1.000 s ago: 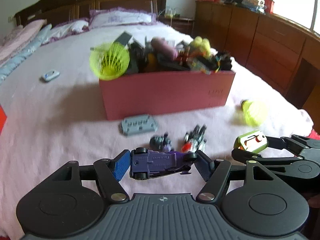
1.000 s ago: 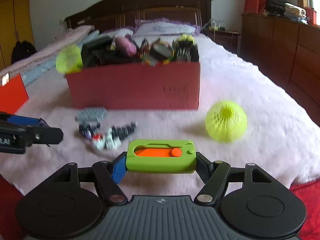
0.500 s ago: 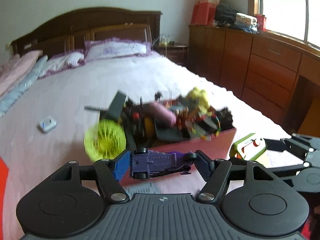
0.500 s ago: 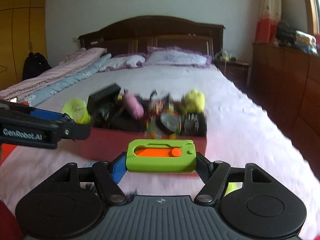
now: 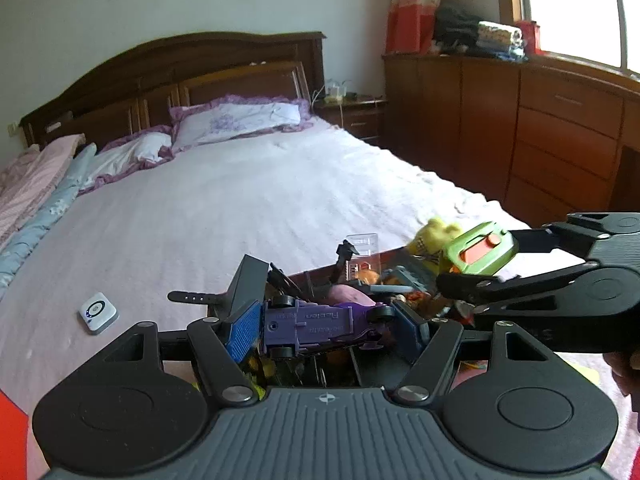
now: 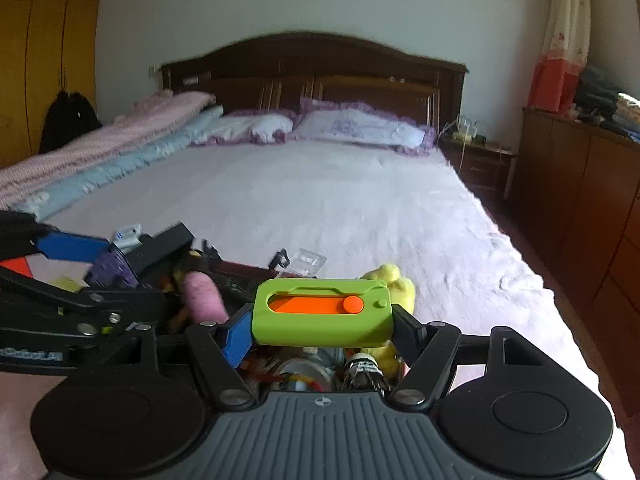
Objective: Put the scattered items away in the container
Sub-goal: 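Carry the purple car and green toy into the pink box and release, then grasp the white robot figure with the right tool while the left tool grasps the dark figure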
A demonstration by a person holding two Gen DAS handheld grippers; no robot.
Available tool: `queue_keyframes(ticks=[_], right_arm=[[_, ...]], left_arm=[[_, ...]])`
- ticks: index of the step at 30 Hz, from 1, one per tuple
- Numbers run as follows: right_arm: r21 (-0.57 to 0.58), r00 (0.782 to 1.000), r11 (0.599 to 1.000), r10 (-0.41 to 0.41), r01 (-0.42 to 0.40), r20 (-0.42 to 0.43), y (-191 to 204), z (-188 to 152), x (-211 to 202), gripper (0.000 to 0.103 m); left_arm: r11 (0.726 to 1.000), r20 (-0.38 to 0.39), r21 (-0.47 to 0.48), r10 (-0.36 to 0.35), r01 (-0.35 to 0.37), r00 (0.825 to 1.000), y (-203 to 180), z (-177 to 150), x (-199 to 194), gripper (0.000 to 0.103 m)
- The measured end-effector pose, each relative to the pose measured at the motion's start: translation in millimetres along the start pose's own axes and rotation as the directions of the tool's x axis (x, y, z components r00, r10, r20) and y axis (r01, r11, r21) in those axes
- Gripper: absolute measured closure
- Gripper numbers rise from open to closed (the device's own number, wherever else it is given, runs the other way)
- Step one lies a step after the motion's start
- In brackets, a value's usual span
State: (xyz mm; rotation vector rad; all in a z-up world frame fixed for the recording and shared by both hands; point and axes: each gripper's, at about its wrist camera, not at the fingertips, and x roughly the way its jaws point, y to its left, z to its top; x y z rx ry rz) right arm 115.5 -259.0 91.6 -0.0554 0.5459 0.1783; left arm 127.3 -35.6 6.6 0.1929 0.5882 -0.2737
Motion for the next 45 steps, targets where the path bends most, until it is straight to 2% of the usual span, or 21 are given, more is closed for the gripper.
queue_keyframes(ticks=[4,8,13,18,25,29,35,39,45], right_arm=[[-0.011,0.999,1.0,0.005,-0.005,-0.045,-2,4,19,0.031],[-0.021,0.999,1.0,-0.009,0.009,-0.037,-5,5,20,0.029],[-0.005,1.0,1.0,-0.013,0.013,-0.019,-10,3,7,0.027],[0.001,1.0,1.0,-0.001,0.001,-0.001,-9,-9,-20,0.027],[-0.046,1.0,0.999,0.013,-0.014,-0.01,7,-44,-63,0.026],[-0.079,0.999,0.996,0.03,-0.033,-0.044,22,-72,-79,0.024],[-0.15,0.988,0.983,0.085,-0.104,-0.126,49,-114,-90,0.024],[-0.217,0.979,0.962,0.131,-0.163,-0.155,69,-136,-93,0.018],[-0.245,0.969,0.945,0.175,-0.215,-0.176,84,-149,-86,0.016]], left_arm=[[1.0,-0.013,0.019,0.015,-0.015,1.0,1,4,7,0.028],[1.0,-0.008,0.019,0.022,-0.021,1.0,2,2,2,0.023],[1.0,0.002,0.007,0.02,-0.02,1.0,2,-5,-17,0.019],[0.999,0.012,0.036,0.02,-0.02,1.0,-3,-23,-45,0.017],[1.0,-0.012,0.005,0.031,-0.031,0.999,-7,-61,-80,0.013],[0.999,-0.052,-0.009,0.044,-0.045,0.998,-11,-85,-91,0.012],[0.998,-0.126,-0.003,0.063,-0.063,0.99,-14,-112,-96,0.012],[0.997,-0.146,-0.034,0.062,-0.068,0.987,-12,-120,-98,0.012],[0.995,-0.17,-0.066,0.063,-0.075,0.984,-8,-130,-98,0.012]])
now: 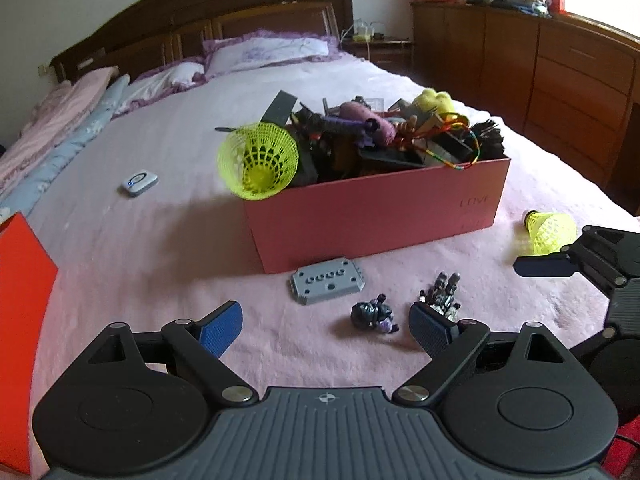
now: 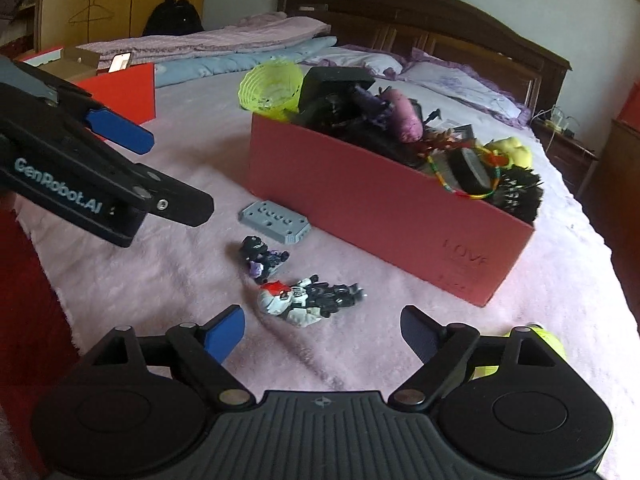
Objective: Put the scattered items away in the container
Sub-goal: 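Grasp the white robot figure with the right tool while the left tool grasps the dark figure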
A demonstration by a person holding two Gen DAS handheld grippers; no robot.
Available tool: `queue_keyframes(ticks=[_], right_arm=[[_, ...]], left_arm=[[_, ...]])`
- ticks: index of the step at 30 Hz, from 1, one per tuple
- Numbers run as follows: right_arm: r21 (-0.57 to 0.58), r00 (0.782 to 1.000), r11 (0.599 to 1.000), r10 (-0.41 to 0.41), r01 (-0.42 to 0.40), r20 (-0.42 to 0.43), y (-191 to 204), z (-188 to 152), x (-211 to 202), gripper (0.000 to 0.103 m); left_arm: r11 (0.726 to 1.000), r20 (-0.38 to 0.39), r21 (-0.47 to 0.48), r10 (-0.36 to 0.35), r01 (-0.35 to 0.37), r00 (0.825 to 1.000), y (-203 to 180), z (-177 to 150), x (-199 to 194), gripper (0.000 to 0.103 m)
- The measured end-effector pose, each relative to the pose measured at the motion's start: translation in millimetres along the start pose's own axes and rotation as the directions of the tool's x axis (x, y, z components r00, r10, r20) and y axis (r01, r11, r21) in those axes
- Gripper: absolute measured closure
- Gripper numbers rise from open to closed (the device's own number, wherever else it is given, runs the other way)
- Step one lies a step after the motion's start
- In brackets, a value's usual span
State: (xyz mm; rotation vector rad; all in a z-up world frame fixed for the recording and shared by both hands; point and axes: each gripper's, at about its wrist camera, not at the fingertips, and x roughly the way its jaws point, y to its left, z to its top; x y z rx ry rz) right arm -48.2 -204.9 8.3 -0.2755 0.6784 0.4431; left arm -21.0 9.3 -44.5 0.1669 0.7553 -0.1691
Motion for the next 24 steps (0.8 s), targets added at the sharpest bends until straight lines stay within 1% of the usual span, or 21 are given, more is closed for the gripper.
queue_keyframes(ticks=[4,8,14,20,22,23,24], right_arm=[[0.025,1.0,1.0,0.012,-0.012,-0.001,-1,3,13,0.015],[0.037,1.0,0.999,-0.009,0.01,-0.017,-5,8,31,0.014],[0.028,0.999,0.999,0.029,-0.028,-0.025,-6,17,49,0.013],[0.057,0.997,0.997,0.05,-0.047,-0.05,-6,22,69,0.013],[0.058,0.997,0.997,0.057,-0.054,-0.059,-4,21,72,0.017],[0.061,0.996,0.997,0.061,-0.057,-0.061,-4,19,71,0.022],[0.064,0.996,0.996,0.064,-0.06,-0.062,-4,18,70,0.023]], left_arm=[[1.0,-0.013,-0.008,0.003,-0.004,1.0,4,-4,2,0.012],[1.0,-0.022,-0.027,0.006,-0.006,1.0,8,-6,6,0.012],[0.999,-0.045,-0.054,0.002,-0.004,0.999,13,-14,13,0.012],[0.996,-0.052,-0.092,-0.002,-0.003,0.999,19,-16,15,0.012],[0.995,-0.054,-0.097,-0.005,0.0,0.999,19,-16,15,0.012],[0.995,-0.053,-0.097,-0.007,0.002,0.999,19,-16,16,0.012],[0.995,-0.053,-0.095,-0.008,0.003,0.999,18,-16,16,0.012]])
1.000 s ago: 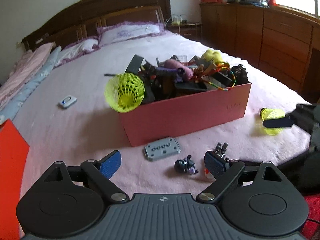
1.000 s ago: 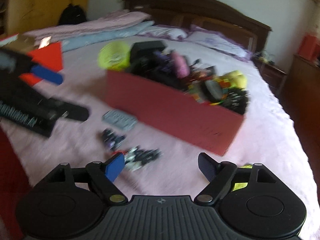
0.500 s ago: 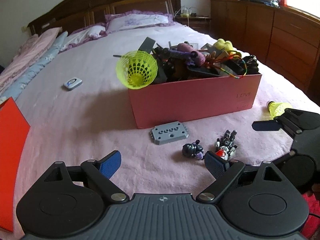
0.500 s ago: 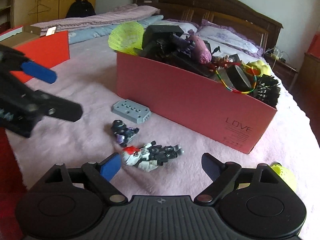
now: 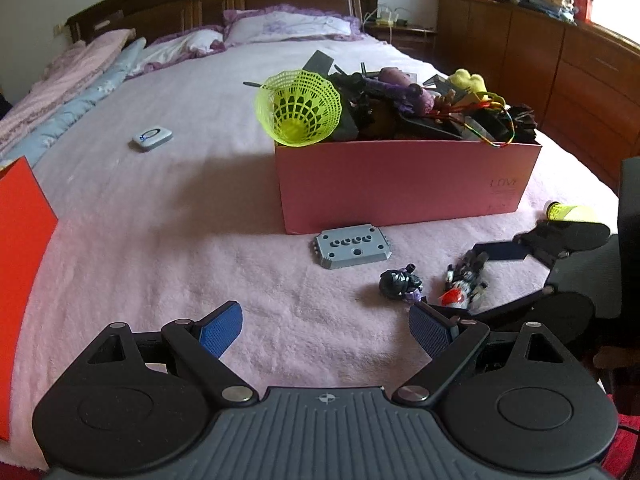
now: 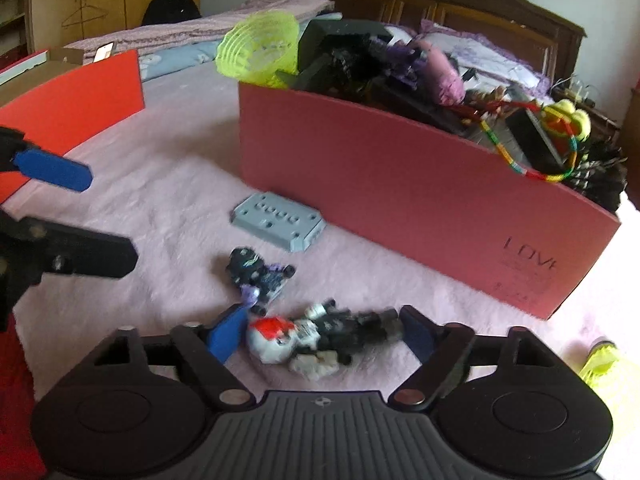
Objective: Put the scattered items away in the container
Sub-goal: 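Grasp the white robot figure with the right tool while the left tool grasps the dark figure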
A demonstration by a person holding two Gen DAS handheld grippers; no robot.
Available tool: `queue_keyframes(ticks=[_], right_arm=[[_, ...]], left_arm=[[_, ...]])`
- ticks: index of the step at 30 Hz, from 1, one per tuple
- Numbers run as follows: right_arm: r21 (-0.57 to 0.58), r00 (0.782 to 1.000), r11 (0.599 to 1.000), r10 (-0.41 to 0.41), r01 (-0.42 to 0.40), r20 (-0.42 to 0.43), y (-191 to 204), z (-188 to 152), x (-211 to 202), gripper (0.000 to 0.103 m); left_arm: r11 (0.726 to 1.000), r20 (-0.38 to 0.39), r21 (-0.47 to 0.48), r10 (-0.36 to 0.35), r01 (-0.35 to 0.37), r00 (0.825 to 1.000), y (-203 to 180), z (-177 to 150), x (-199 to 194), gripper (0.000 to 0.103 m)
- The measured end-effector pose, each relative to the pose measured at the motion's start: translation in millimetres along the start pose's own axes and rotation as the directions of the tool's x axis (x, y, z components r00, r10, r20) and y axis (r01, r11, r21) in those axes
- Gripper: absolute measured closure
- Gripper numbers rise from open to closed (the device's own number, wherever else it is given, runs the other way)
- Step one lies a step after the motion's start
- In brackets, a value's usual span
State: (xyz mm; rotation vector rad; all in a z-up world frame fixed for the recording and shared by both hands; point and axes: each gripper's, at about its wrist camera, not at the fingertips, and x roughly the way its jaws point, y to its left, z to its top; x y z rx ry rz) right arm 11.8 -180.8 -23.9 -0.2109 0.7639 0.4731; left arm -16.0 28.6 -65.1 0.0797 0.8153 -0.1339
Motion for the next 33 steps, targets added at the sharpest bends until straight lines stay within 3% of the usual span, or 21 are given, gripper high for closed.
queue_keyframes(ticks=[7,17,20,23,33], right_arm=[[0.051,0.998,0.997,-0.059,0.059,-0.004,-4,-24,-27,0.023],[0.165,0.986,0.973,-0.155,0.162,-0.053,-14,-69,-68,0.023],[0.175,0.986,0.97,-0.16,0.167,-0.052,-14,-73,-68,0.023],[0.179,0.985,0.969,-0.165,0.171,-0.05,-13,-74,-65,0.022],[0.207,0.985,0.963,-0.167,0.174,-0.049,-13,-76,-62,0.021]], left_arm=[[0.997,0.024,0.065,-0.034,0.032,0.999,-21,7,12,0.013],[0.987,-0.051,0.136,-0.08,0.087,0.995,-61,9,73,0.022],[0.987,-0.071,0.123,-0.098,0.106,0.993,-63,8,85,0.037],[0.985,-0.062,0.123,-0.111,0.118,0.992,-62,9,82,0.061],[0.987,-0.07,0.078,-0.132,0.137,0.989,-45,-14,38,0.063]])
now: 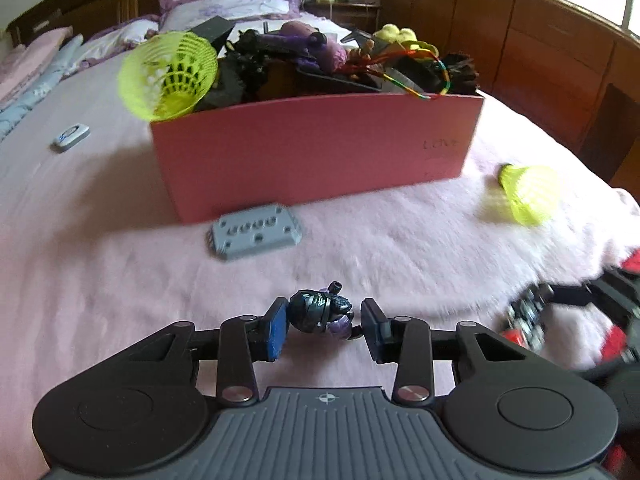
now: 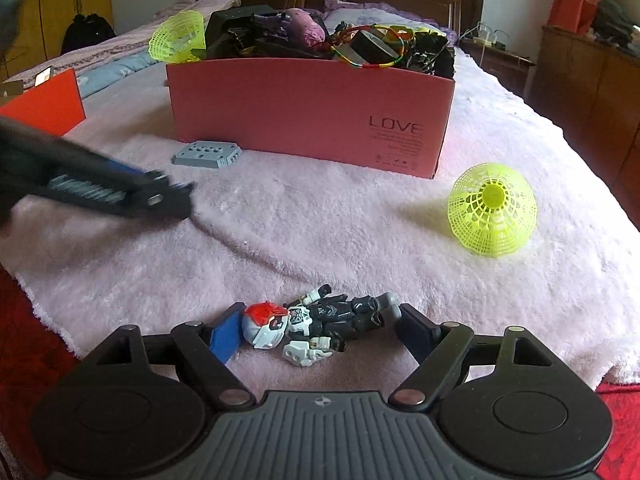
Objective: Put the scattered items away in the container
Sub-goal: 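Grasp the white robot figure with the right tool while the left tool grasps the dark figure, then hold both figures and lift them from the bed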
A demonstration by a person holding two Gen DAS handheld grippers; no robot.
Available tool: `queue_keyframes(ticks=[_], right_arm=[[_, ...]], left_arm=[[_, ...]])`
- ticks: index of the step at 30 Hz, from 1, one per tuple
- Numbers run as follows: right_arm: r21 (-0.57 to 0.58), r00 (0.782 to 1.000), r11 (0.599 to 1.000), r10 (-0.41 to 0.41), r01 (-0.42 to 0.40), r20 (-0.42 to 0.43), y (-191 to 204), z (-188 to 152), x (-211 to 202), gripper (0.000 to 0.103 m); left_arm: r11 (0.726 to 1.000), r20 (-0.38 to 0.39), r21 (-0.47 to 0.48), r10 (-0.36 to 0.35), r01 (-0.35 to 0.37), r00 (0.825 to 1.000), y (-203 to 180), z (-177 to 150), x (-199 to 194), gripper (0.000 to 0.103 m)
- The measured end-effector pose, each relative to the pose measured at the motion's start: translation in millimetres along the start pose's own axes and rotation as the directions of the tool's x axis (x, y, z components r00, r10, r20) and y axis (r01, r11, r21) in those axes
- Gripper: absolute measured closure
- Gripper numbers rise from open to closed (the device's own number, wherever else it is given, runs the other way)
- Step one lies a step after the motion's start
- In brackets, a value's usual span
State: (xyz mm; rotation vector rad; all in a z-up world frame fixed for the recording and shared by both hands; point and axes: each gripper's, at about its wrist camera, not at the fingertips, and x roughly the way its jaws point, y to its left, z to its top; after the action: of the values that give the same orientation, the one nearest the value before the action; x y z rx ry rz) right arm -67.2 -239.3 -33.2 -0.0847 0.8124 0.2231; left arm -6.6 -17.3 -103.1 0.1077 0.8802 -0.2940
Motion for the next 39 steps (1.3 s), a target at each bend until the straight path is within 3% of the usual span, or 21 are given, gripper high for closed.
queue_keyframes(ticks=[8,13,19,24,27,32,39], right_arm=[[-0.021,0.999,0.999,-0.038,0.038,-0.007,11,1,-7,0.021],[-0.04,0.999,0.998,-0.047,0.047,0.007,13,2,-10,0.021],[-0.03,0.998,0.998,-0.061,0.061,0.017,9,4,-4,0.018],[0.039,0.999,0.998,-0.041,0.041,0.01,4,-2,-1,0.016],[0.057,1.0,0.998,-0.03,0.03,0.006,1,-4,0,0.016],[0.041,0.999,0.999,-0.03,0.03,0.011,4,-4,-1,0.023],[0.006,0.998,0.998,-0.059,0.059,0.037,10,-1,-11,0.024]], left_arm=[[1.0,-0.054,-0.006,0.011,-0.011,0.998,4,-34,-23,0.061],[1.0,-0.046,-0.01,0.015,-0.015,0.999,3,-37,-21,0.05],[0.999,-0.034,-0.04,0.013,-0.015,0.999,4,-29,-12,0.047],[1.0,-0.025,-0.021,0.022,-0.023,0.999,0,-25,-2,0.049],[1.0,-0.017,0.001,0.015,-0.015,1.0,-4,-25,-5,0.061],[1.0,-0.005,0.006,-0.006,0.006,1.0,-7,-28,-14,0.061],[1.0,0.039,0.001,-0.002,0.001,0.999,-6,-24,-33,0.061]])
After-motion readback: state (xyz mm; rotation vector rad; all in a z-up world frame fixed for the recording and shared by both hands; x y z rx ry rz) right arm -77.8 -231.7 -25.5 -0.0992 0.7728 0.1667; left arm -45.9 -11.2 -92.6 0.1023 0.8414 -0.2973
